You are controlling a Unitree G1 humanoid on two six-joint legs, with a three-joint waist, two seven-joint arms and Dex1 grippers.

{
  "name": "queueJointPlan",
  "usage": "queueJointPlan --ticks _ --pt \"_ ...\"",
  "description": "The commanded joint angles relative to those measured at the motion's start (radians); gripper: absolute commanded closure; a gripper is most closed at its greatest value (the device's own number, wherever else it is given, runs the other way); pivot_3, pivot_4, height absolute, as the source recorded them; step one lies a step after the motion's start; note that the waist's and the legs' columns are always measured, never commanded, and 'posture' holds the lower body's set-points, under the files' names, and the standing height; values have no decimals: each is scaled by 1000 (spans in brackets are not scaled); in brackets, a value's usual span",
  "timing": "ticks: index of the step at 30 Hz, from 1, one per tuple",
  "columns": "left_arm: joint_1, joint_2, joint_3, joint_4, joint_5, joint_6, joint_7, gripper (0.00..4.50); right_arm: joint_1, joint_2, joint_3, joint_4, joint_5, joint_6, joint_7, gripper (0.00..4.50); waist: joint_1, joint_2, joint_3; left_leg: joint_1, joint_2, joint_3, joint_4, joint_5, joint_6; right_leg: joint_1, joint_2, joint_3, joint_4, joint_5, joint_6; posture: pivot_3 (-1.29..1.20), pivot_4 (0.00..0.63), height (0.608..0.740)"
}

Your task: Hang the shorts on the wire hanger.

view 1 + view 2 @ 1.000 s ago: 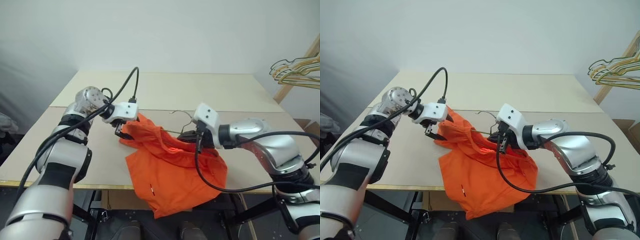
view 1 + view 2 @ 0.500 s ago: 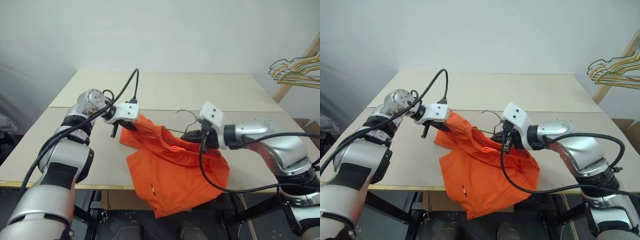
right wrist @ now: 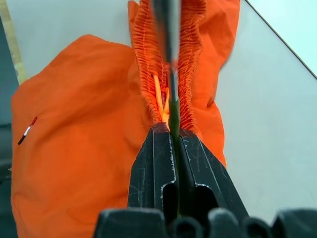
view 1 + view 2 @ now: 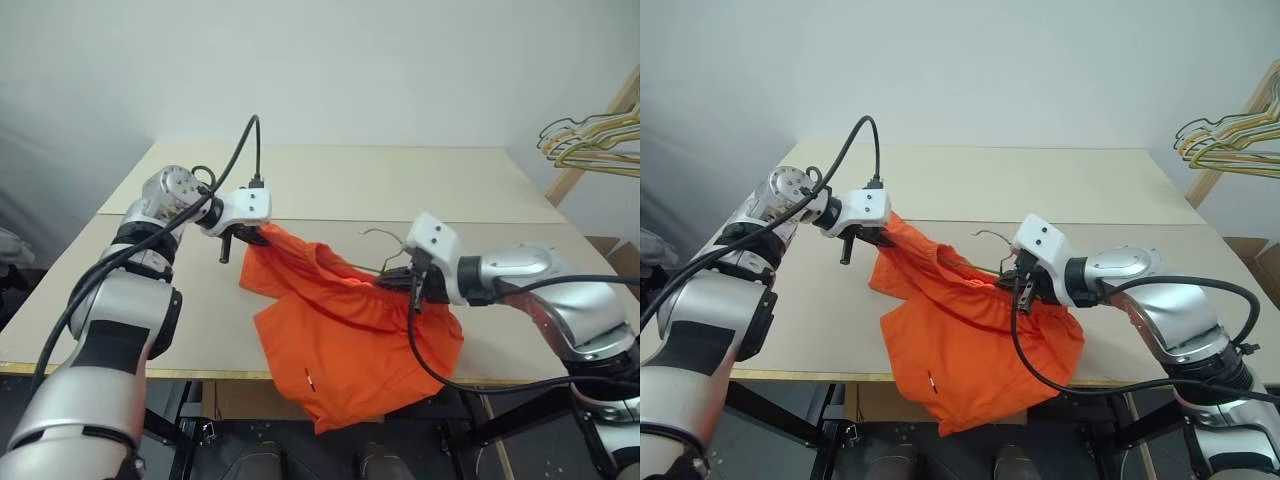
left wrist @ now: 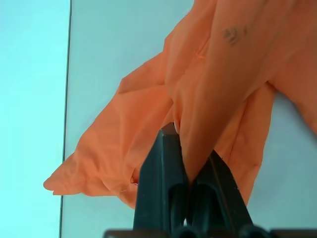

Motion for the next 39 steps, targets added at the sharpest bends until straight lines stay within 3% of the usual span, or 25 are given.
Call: queueJointPlan --ticks 1,4,7,11,15,19,20,23,29,33,39 --pt "3 19 16 -21 -15 -39 -51 4460 -34 3 -63 -13 28 13 -3 4500 0 0 0 0 0 0 0 0 0 0 0 0 0 0 0 47 0 740" --pt "26 15 11 -32 -18 -74 -107 4460 -64 4 -68 -1 38 22 0 4500 0 0 0 0 0 0 0 0 0 0 0 0 0 0 0 44 0 740" --pt "36 17 13 -37 -16 -89 -127 3886 -88 -7 -72 0 54 33 15 4500 0 0 0 0 0 0 0 0 0 0 0 0 0 0 0 44 0 740" --pt "7 15 59 -36 -57 -60 -131 2665 -123 -40 -66 -9 79 64 52 4500 4 0 0 0 0 0 0 0 0 0 0 0 0 0 0 32 0 740" --pt "-39 11 119 -76 -181 -51 -258 1397 -186 -73 -49 0 117 142 84 4500 5 0 0 -1 0 0 1 0 0 -1 0 0 0 0 0 24 0 740" --pt "-11 38 -28 -271 -471 60 -294 163 -242 -96 -20 32 120 169 114 4500 2 0 0 -1 1 0 1 0 0 -1 0 0 0 0 0 20 0 740" --pt "5 39 -54 -317 -512 64 -294 25 -257 -100 -8 40 114 165 121 4500 1 0 0 -1 1 0 1 0 0 -1 0 0 0 0 0 20 0 740" --pt "22 29 -123 -362 -541 48 -294 25 -302 -99 16 69 107 161 143 4500 -7 0 0 0 1 1 1 0 0 -1 0 0 0 0 0 19 0 740" --pt "-15 -31 -224 -292 -462 -16 -294 25 -369 -110 44 99 109 159 193 4500 -17 0 0 0 1 1 1 0 0 -1 0 0 0 0 0 17 0 740" --pt "-30 -87 -212 -240 -432 -42 -294 845 -392 -119 54 106 102 158 212 4500 -18 0 0 -1 0 1 1 0 0 -1 0 1 0 0 0 8 0 740" --pt "-38 -114 -175 -194 -408 -52 -294 2838 -394 -127 41 99 113 175 212 4500 -22 0 0 -1 1 1 1 0 0 -2 0 1 0 0 0 -14 0 740"
